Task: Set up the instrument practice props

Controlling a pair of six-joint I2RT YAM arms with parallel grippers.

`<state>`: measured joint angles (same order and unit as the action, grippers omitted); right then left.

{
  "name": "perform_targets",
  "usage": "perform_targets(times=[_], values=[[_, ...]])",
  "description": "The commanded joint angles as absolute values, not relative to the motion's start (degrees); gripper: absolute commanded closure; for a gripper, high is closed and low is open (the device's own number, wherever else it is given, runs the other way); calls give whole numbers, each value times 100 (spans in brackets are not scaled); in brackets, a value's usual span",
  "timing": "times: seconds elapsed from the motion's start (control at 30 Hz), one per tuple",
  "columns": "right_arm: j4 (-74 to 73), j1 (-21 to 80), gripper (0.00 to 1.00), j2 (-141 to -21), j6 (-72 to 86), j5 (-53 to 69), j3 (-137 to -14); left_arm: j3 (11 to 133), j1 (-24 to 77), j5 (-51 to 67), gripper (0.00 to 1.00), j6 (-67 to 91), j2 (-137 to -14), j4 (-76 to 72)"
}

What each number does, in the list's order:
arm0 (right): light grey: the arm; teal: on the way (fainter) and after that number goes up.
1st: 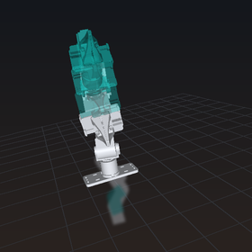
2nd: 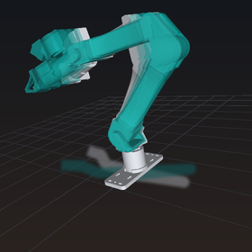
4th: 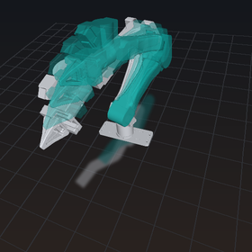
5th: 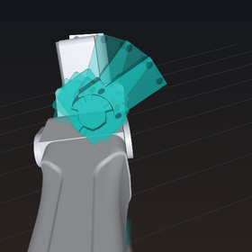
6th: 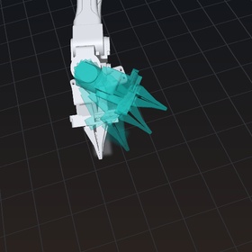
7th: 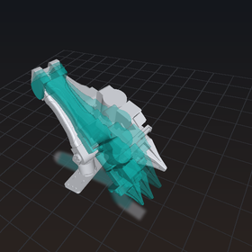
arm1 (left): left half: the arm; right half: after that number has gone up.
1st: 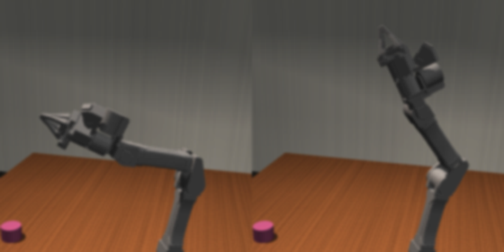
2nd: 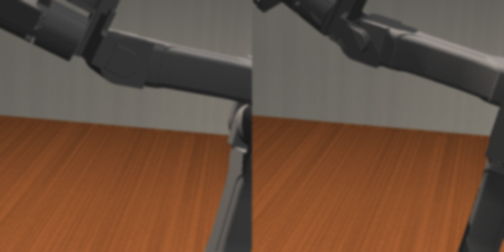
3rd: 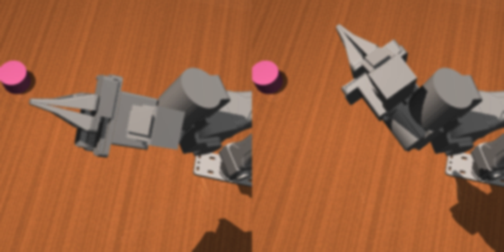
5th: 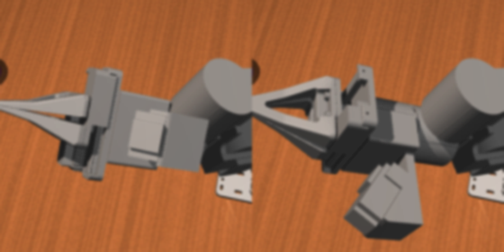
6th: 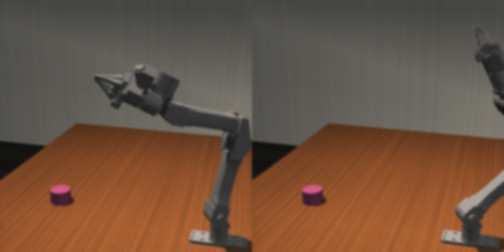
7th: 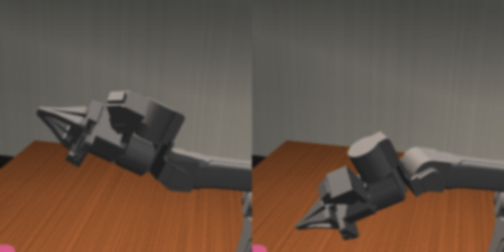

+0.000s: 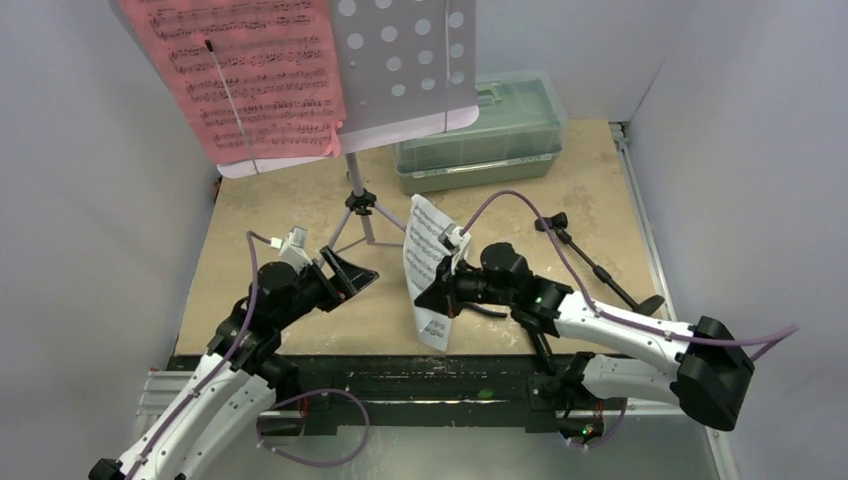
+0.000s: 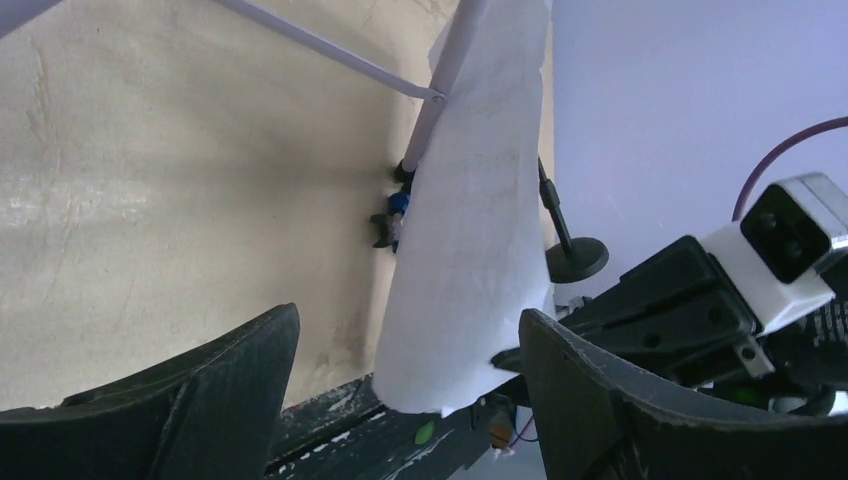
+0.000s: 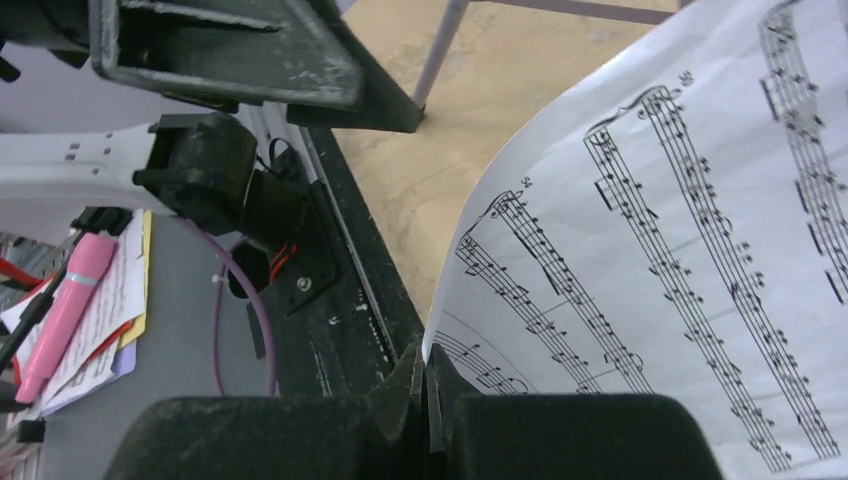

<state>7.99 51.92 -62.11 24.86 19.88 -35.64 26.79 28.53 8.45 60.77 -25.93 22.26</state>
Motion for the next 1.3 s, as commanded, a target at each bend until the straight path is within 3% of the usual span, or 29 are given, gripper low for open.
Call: perform_targets(times=[0.0,0.37,0.7,0.93,1.27], values=[[1562,5723,100,-6563,2380,1802,-3698,2766,2864,1090,20,6651,-2980,1689],[2047,6521,100,-7418,2164,1321,-3824,2866,2865,951,23,5953,-3665,1834],[2123,6692,100,-7517,2145,1336,-3840,2523,2985,1243,25,5230,-3790,754],[2054,6748,100,-7456,2118,1272,-3885,3070,3732,519,42,4709,-4684,792],[1845,6850,100,-7223,2101,1117,-3818,3113,4216,-260,88,4734,-4914,536]])
